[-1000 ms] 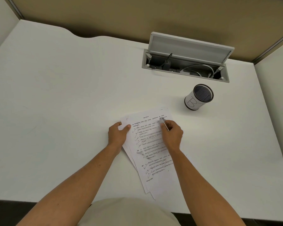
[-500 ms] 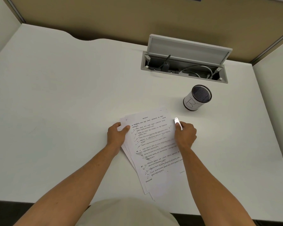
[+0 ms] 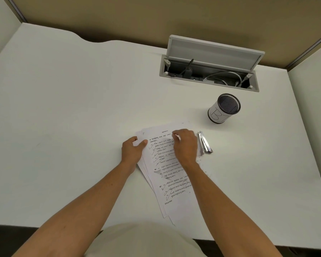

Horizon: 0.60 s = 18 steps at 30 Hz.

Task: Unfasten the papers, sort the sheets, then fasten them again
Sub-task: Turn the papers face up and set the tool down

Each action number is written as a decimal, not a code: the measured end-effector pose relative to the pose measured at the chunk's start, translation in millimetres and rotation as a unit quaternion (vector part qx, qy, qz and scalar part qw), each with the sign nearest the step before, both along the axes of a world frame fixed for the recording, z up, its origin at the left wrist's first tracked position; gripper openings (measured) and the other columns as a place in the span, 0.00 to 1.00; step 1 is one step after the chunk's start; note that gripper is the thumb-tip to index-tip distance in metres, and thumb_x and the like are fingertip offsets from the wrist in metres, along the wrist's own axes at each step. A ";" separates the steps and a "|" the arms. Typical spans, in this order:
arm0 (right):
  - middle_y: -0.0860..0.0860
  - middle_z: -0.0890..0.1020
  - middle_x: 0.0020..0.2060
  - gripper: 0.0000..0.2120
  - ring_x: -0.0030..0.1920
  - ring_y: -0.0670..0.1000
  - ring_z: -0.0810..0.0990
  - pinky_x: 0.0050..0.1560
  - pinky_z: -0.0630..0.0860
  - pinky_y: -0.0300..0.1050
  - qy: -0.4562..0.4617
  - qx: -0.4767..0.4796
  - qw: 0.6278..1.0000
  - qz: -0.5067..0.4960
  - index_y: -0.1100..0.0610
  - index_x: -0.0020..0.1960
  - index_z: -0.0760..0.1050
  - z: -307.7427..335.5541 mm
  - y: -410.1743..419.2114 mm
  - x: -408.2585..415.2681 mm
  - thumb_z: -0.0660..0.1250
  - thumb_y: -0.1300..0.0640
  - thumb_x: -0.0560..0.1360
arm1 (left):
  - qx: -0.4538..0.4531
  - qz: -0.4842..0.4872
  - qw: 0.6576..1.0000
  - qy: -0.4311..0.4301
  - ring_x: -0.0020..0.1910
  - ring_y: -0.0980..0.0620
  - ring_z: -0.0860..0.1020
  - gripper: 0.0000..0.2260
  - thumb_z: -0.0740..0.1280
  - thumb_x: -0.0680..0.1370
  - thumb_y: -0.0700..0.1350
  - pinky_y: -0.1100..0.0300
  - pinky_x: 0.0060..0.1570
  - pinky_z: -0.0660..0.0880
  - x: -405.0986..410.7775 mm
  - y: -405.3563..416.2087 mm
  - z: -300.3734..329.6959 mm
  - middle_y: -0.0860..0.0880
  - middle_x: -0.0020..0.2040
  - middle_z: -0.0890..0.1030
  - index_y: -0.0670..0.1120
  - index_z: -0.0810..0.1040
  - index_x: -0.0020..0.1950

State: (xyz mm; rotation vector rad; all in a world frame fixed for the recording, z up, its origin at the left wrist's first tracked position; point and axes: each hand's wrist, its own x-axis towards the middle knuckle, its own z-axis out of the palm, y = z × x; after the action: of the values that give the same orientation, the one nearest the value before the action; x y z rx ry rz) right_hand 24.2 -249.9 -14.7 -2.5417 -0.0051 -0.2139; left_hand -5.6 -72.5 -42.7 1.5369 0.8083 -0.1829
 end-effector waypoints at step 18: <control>0.56 0.80 0.40 0.09 0.43 0.58 0.74 0.43 0.63 0.48 0.046 -0.167 0.956 0.235 0.61 0.46 0.77 -2.4 39.1 19.6 0.61 0.71 0.72 | -0.018 -0.001 1.000 -0.002 0.53 0.45 0.82 0.22 0.76 0.73 0.47 0.46 0.56 0.79 0.3 0.1 -1.1 0.44 0.59 0.81 0.42 0.77 0.64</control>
State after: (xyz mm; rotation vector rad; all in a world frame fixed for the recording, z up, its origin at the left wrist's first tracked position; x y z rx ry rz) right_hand 43.8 -210.7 -17.1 -2.7863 -0.6531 0.1049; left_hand -5.3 -72.5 -43.8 1.5031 0.7964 -0.1941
